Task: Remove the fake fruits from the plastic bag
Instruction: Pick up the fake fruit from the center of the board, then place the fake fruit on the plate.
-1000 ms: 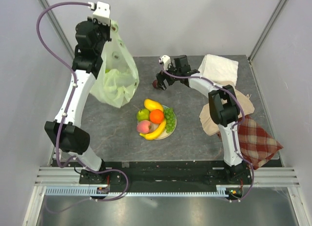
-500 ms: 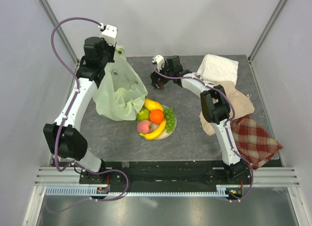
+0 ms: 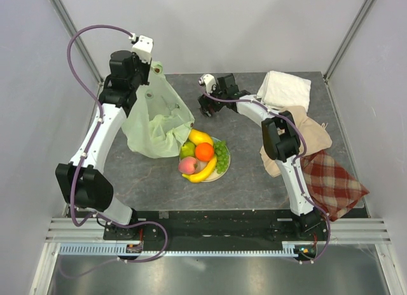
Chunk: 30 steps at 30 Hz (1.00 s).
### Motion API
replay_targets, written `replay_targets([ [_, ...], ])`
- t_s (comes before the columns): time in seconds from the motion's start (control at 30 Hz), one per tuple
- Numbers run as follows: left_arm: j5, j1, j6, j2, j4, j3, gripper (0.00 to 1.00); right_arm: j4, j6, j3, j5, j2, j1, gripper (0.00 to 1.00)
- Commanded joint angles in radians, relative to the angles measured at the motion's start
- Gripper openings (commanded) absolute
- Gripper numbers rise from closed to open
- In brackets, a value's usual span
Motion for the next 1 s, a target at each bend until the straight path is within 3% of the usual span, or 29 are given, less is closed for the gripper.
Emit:
replay_targets([
  [0.0, 0.0, 0.002, 0.002, -0.045, -0.004, -0.017, 0.02, -0.021, -0.021, 0.054, -0.01, 0.031, 0.003, 0.78],
  [0.07, -0.008, 0.003, 0.019, -0.05, -0.001, -0.029, 0.02, -0.033, -0.019, 0.074, -0.022, 0.039, 0.003, 0.63],
  [0.17, -0.031, 0.003, 0.035, -0.061, 0.003, -0.048, 0.02, -0.058, -0.017, 0.091, -0.017, 0.012, 0.001, 0.51],
  [0.27, -0.034, 0.005, 0.029, -0.074, 0.008, -0.067, 0.02, -0.064, -0.019, 0.043, -0.051, -0.1, -0.011, 0.47],
  [0.33, -0.032, 0.005, 0.014, -0.084, 0.009, -0.08, 0.02, -0.073, -0.025, -0.001, -0.082, -0.18, -0.023, 0.46],
  [0.53, -0.017, 0.011, -0.023, -0.105, 0.028, -0.11, 0.02, -0.151, -0.096, -0.338, -0.243, -0.637, -0.048, 0.46],
  [0.67, -0.009, 0.012, -0.049, -0.108, 0.028, -0.1, 0.02, -0.232, -0.142, -0.586, -0.364, -0.84, -0.04, 0.46],
  [0.83, 0.009, 0.014, -0.09, -0.153, -0.017, -0.101, 0.02, -0.334, -0.272, -0.808, -0.297, -1.047, 0.07, 0.46],
  [0.97, 0.017, 0.014, -0.095, -0.225, 0.012, -0.172, 0.02, -0.38, -0.356, -0.914, -0.238, -1.124, 0.162, 0.46],
])
